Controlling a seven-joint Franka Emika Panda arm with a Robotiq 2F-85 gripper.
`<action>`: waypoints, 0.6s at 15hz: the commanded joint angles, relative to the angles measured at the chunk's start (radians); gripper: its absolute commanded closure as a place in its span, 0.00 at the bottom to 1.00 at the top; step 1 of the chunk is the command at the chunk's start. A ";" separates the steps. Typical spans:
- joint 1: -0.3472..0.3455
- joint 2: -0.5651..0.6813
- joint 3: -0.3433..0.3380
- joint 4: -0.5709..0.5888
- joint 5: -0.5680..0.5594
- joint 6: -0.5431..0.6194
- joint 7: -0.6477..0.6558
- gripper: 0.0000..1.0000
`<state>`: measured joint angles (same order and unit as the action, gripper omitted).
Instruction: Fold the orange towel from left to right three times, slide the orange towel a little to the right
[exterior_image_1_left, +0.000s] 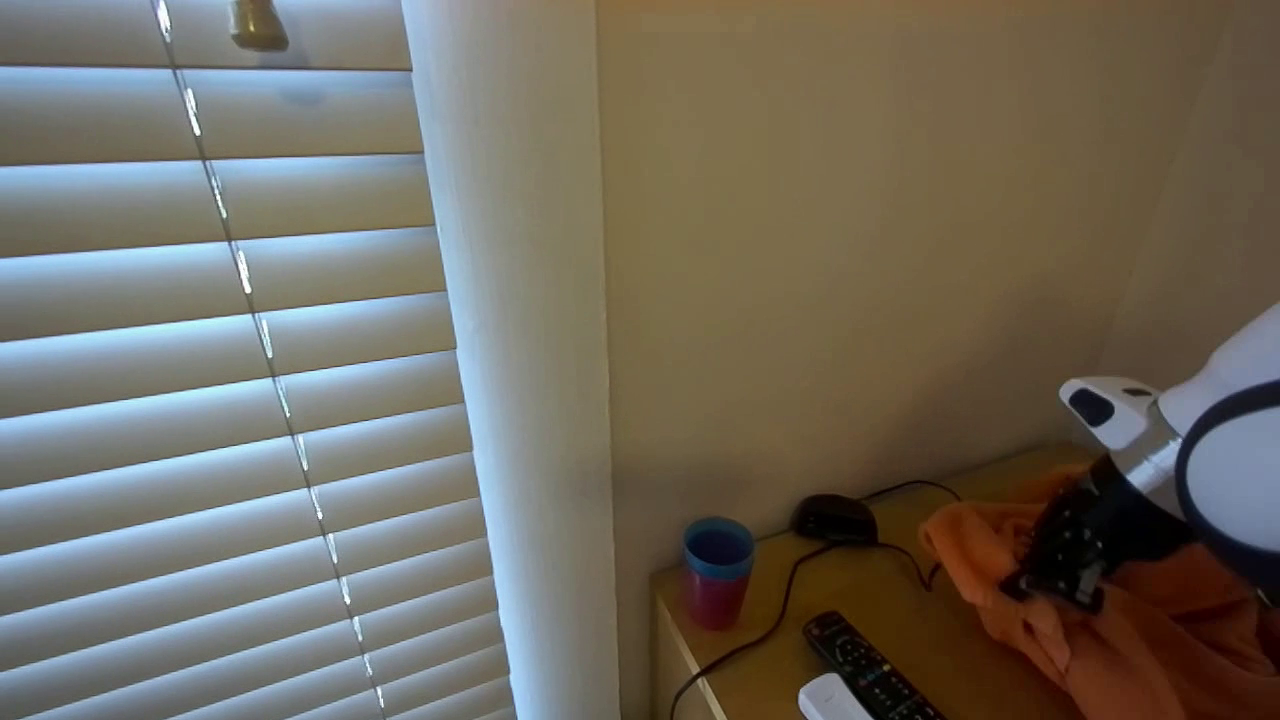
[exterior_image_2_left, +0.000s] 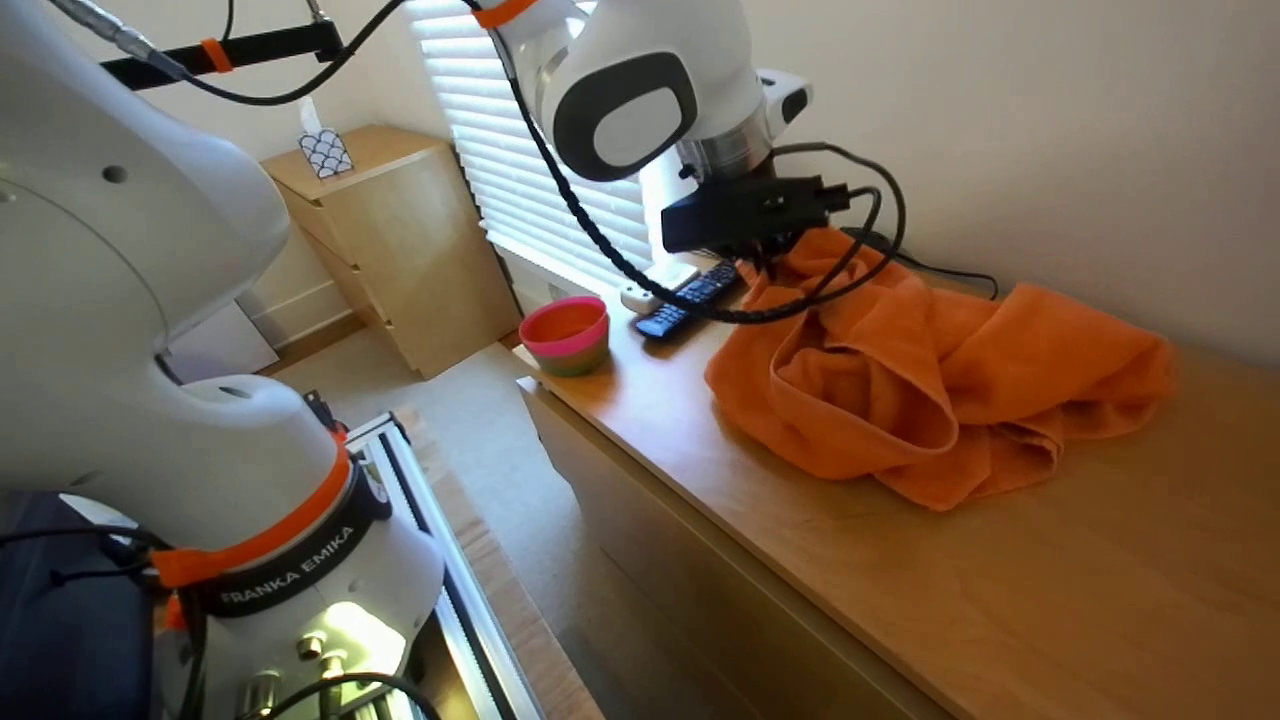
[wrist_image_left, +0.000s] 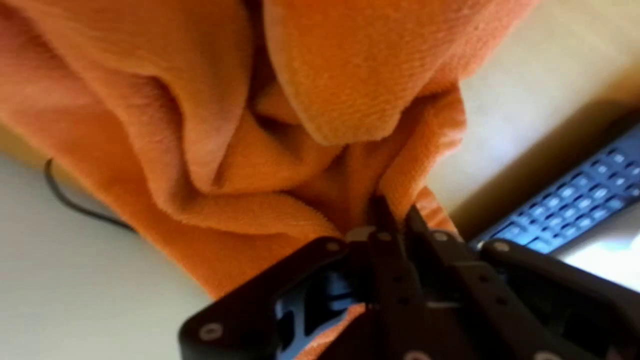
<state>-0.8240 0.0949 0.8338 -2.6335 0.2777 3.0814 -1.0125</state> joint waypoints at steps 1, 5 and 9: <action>-0.042 -0.207 0.026 0.030 0.101 -0.031 0.018 0.98; 0.055 -0.414 -0.213 0.047 -0.087 -0.105 0.202 0.98; 0.073 -0.420 -0.292 0.069 -0.198 -0.117 0.274 0.93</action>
<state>-0.8846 -0.3621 0.6937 -2.5538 0.2800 2.9472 -0.8847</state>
